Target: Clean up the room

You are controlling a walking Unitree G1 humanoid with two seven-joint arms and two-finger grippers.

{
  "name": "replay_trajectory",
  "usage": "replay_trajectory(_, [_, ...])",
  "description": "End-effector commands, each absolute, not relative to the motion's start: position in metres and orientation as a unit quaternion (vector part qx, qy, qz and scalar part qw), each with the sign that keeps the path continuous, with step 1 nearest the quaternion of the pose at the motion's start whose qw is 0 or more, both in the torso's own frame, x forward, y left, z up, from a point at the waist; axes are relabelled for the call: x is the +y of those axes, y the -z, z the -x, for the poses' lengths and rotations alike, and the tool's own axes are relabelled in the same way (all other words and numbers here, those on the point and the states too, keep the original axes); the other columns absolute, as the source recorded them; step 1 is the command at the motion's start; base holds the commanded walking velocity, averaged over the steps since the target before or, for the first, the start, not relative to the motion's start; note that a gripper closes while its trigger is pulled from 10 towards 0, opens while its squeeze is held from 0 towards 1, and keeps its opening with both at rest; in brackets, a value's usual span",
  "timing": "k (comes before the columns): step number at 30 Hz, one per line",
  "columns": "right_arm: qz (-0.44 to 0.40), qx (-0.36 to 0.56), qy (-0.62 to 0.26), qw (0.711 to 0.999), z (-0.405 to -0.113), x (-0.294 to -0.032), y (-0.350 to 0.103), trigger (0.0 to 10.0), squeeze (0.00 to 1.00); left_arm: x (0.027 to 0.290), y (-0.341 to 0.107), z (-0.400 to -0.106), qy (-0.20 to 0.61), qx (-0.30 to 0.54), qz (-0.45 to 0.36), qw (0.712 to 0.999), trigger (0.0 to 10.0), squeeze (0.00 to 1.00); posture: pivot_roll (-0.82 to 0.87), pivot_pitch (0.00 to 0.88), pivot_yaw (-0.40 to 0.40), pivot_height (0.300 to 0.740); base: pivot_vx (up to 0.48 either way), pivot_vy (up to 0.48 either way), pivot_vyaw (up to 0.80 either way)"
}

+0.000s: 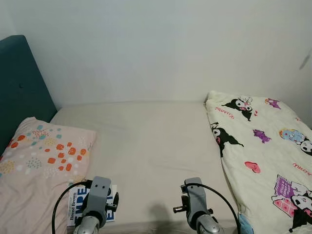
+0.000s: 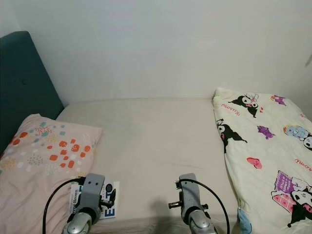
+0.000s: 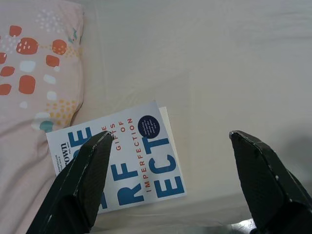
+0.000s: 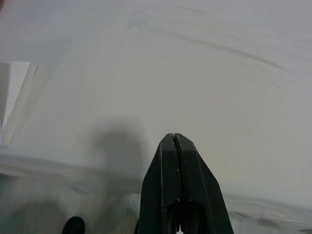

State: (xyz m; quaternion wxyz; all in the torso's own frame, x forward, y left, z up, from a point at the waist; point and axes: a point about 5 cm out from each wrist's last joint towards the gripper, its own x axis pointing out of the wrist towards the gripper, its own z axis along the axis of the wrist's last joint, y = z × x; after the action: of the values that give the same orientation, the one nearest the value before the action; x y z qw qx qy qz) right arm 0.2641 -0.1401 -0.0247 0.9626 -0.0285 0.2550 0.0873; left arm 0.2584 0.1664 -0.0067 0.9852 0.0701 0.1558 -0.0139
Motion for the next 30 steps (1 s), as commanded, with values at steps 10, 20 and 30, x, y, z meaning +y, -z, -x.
replay_trajectory(10, [0.027, 0.261, -0.085, 0.961, -0.2624, -0.1415, 0.0264, 10.0, 0.0, 0.1672, 0.0108, -0.2546, 0.019, 0.166, -0.074, 0.983, 10.0, 0.0, -0.01, 0.067, -0.035, 0.74, 0.0, 0.0, 0.0])
replay_trajectory(20, [0.027, 0.263, -0.088, 0.96, -0.2608, -0.14, 0.0275, 10.0, 0.0, 0.1668, 0.0109, -0.2528, 0.023, 0.163, -0.076, 0.983, 10.0, 0.0, 0.0, 0.06, -0.037, 0.74, 0.0, 0.0, 0.0])
replay_trajectory(30, [0.028, 0.265, -0.09, 0.96, -0.2588, -0.1392, 0.0289, 10.0, 0.0, 0.1648, 0.011, -0.2511, 0.03, 0.159, -0.078, 0.984, 10.0, 0.0, 0.0, 0.055, -0.037, 0.74, 0.0, -0.088, 0.0])
